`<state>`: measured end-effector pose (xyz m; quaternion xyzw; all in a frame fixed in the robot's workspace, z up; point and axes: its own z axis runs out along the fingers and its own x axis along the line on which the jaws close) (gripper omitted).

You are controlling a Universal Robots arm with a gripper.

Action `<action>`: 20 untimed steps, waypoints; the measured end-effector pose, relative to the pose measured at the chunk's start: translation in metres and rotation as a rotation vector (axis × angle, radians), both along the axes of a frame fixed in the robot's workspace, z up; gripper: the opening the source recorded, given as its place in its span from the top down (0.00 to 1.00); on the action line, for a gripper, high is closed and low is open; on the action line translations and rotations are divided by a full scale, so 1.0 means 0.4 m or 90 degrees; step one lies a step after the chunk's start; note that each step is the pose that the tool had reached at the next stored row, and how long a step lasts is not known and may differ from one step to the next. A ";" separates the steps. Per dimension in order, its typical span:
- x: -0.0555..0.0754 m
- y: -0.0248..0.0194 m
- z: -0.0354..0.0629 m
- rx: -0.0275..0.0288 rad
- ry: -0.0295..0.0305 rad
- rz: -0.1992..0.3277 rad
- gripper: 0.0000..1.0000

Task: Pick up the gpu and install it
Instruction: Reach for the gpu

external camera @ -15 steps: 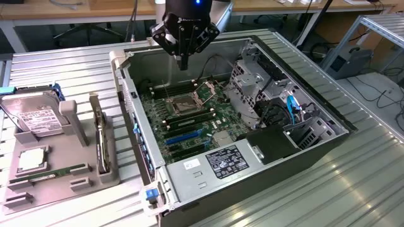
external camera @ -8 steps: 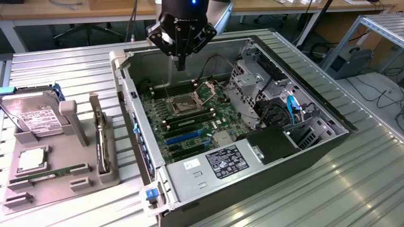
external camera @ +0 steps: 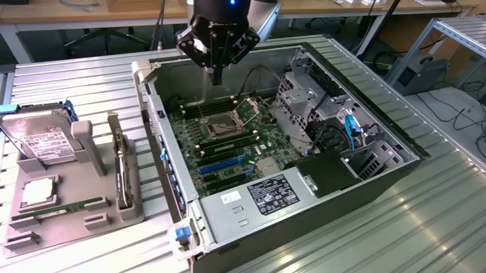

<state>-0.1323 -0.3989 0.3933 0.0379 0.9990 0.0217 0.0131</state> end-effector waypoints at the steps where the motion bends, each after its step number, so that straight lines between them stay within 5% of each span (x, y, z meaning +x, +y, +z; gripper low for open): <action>1: -0.001 0.000 0.000 -0.0004 0.0000 0.000 0.89; 20: -0.019 0.000 -0.001 -0.0004 0.0000 0.000 0.89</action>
